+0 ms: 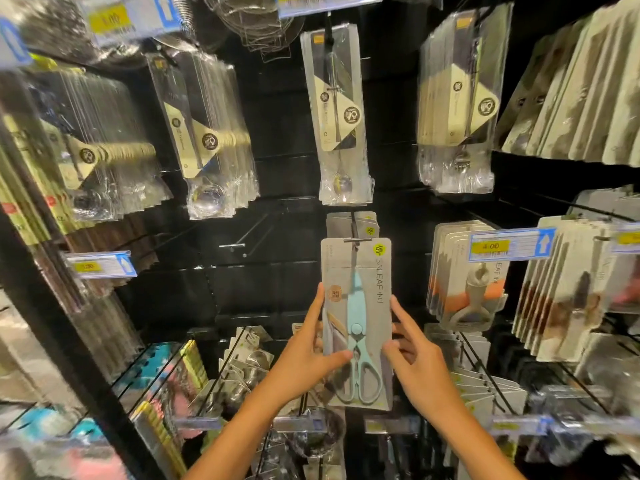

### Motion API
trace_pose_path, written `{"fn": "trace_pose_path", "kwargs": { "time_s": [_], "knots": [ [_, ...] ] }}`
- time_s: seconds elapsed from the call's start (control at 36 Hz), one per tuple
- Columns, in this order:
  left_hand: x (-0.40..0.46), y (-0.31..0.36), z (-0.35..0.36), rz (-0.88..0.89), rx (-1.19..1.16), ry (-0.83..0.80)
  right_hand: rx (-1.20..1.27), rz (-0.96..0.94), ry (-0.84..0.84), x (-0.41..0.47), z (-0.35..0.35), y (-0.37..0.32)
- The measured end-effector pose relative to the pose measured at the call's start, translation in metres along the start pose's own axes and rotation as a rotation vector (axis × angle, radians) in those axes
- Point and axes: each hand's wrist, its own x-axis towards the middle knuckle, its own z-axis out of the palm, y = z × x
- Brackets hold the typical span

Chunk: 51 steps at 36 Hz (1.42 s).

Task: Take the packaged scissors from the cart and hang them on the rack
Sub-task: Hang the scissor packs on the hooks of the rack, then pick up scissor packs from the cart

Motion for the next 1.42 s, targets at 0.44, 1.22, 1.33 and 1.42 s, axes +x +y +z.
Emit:
{"fn": "trace_pose_path", "kwargs": {
  "time_s": [0.44, 1.22, 1.33, 1.42],
  "knots": [
    [0.078, -0.027, 0.005, -0.051, 0.014, 0.068, -0.046, -0.024, -0.089, 0.074, 0.020, 0.029],
    [-0.021, -0.087, -0.045, -0.024, 0.397, 0.112, -0.264, -0.027, -0.113, 0.019, 0.067, 0.018],
    [-0.103, -0.109, -0.076, -0.036, 0.489, 0.130, -0.339, -0.132, -0.405, -0.005, 0.114, -0.012],
    [-0.169, -0.122, -0.102, -0.095, 0.568, 0.137, -0.389, -0.234, -0.570, -0.023, 0.156, -0.028]
  ]
}}
